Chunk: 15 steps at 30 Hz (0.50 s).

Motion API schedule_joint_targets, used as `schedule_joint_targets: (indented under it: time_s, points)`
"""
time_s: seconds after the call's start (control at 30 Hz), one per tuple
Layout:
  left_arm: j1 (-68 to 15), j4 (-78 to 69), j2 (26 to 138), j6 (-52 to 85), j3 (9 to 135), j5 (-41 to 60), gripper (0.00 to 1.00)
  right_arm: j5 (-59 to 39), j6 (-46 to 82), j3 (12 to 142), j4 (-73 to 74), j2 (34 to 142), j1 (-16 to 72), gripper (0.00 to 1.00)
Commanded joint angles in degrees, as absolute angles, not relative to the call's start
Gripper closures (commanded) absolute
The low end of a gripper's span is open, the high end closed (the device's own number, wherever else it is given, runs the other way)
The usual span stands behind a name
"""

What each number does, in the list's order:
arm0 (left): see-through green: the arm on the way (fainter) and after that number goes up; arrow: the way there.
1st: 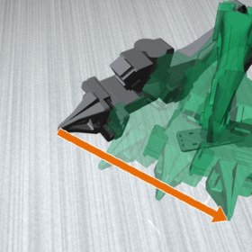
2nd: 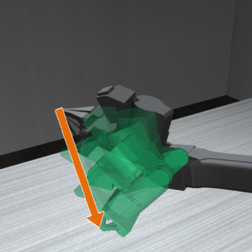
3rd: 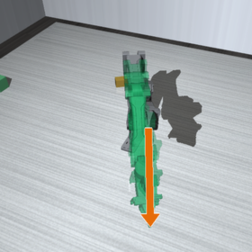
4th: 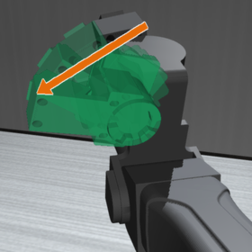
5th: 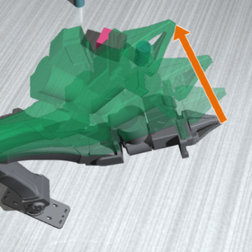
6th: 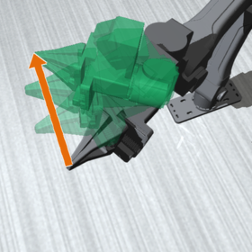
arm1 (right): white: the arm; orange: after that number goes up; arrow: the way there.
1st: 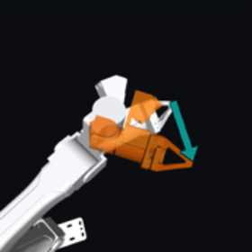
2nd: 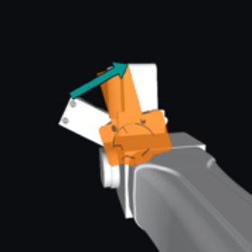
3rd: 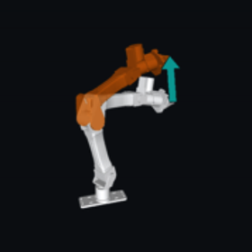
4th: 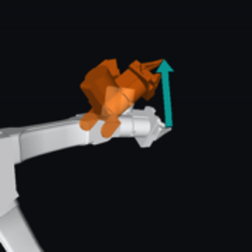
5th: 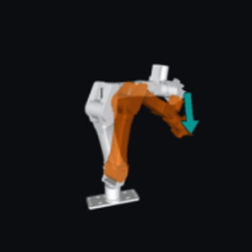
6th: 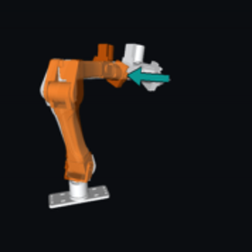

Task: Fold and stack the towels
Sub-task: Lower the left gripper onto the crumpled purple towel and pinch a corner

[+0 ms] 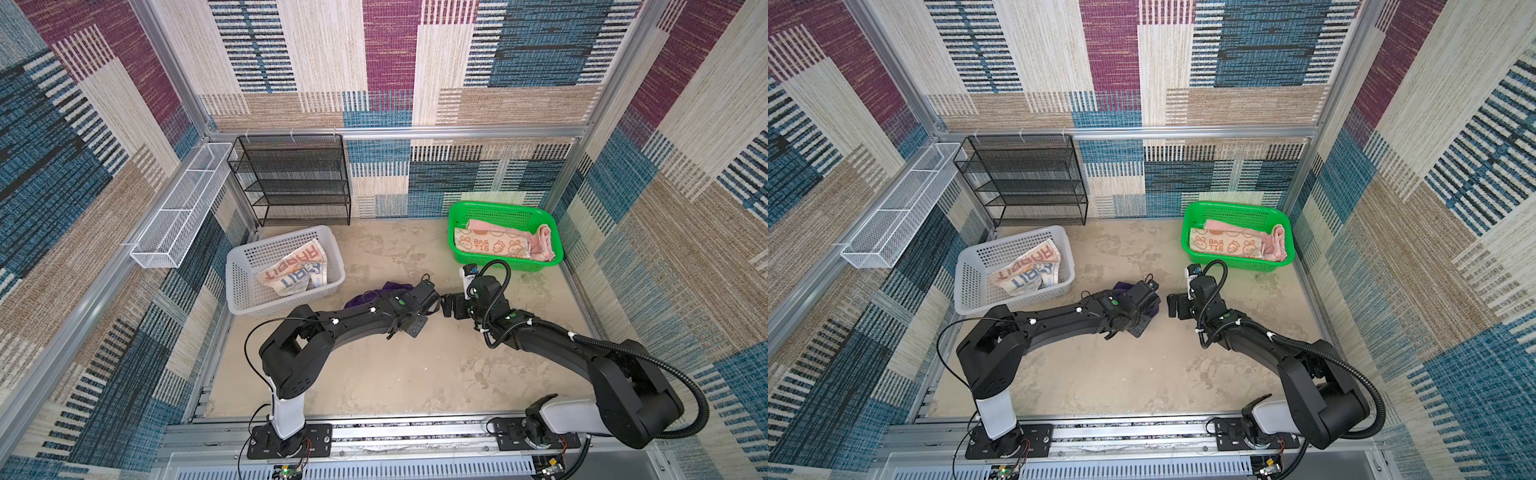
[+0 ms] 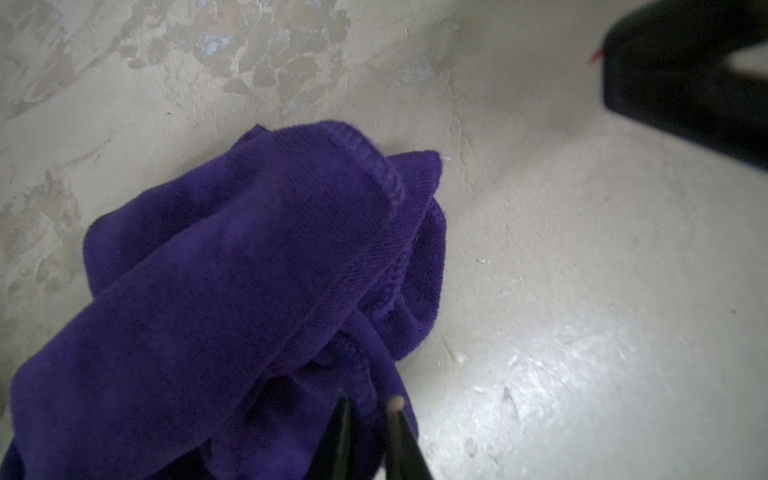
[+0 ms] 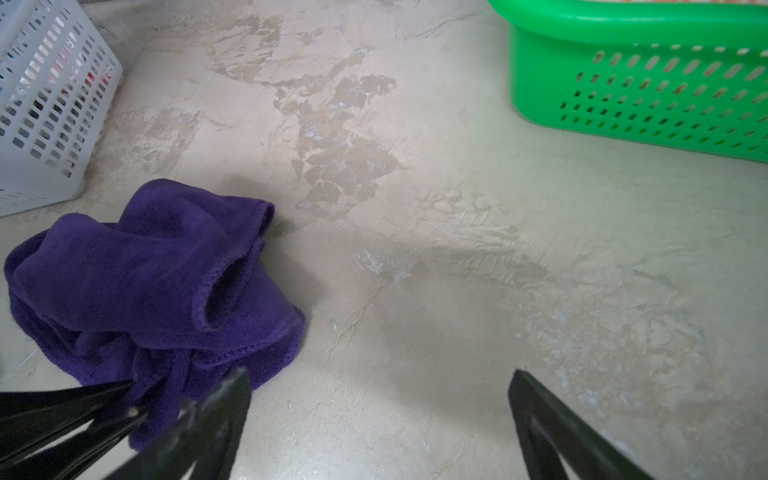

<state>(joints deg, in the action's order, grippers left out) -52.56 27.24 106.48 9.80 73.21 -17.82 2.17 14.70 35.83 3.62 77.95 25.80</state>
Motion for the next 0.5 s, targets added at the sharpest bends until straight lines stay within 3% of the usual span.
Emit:
schedule_joint_targets:
  time_s: [0.0, 0.03, 0.47]
  points:
    - [-52.56, 29.04, 106.39, 8.33, 73.86, -20.28, 0.97, 3.2, 14.55, 35.6, 5.01, 77.47, 25.86, 0.01]
    - [-52.5, 29.21, 106.26, 8.35, 73.91, -20.69, 1.0, 3.32, 14.56, 35.66, 5.06, 77.38, 25.85, 0.01]
    - [-51.55, 36.47, 99.11, -1.14, 85.18, -24.8, 1.0, 3.28, 10.1, 36.49, 7.9, 74.88, 25.85, 0.01]
